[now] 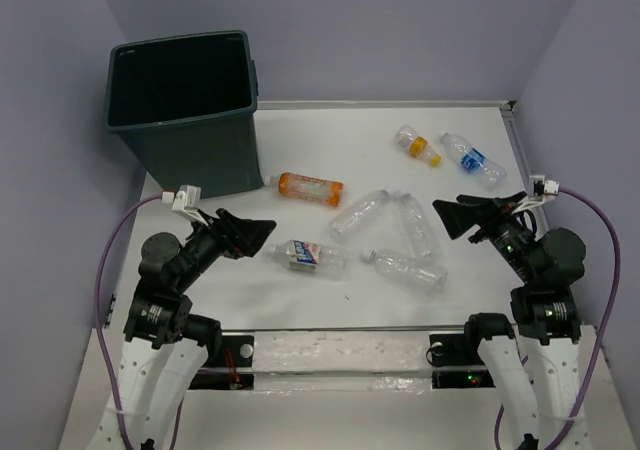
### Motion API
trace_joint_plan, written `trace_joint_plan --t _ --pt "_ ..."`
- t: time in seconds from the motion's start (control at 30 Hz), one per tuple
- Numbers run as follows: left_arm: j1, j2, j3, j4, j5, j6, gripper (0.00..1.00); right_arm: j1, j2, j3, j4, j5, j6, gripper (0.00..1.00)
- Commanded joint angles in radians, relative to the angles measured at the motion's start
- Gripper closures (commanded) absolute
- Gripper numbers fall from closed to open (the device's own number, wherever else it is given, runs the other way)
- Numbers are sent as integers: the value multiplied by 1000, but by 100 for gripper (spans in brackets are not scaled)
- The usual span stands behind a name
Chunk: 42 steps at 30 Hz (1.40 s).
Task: Put the plastic bottles in the bin
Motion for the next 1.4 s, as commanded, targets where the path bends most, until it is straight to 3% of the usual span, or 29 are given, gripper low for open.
trace_joint_plan --t 0.0,0.23,0.3,0.43,0.47,0.63,0.9,1.17,1.37 --pt "-3 28 -15 67 -34 -60 1 -4 13 -29 34 -48 27 1" --pt "-49 189 -30 126 -138 -134 1 -4 36 -93 39 -104 47 3" --pt "-95 232 -27 132 -268 -169 1 -4 42 -109 37 -117 41 3" --pt "-289 351 -9 132 -540 -252 1 -4 43 -106 1 -105 -3 3" --pt "-290 382 -2 132 -589 -271 1 5 41 -106 1 -100 -8 3" --pt "-448 670 85 130 -887 -376 1 40 20 -141 17 -81 -9 3" --pt "-468 1002 296 95 -1031 -479 1 93 -13 -152 -18 -66 -45 3" --pt "-468 1314 531 -63 -1168 -621 1 131 -23 -158 -22 -100 -52 3" --pt "-468 1416 654 -112 -1232 -675 1 140 -30 -158 -21 -130 -55 3"
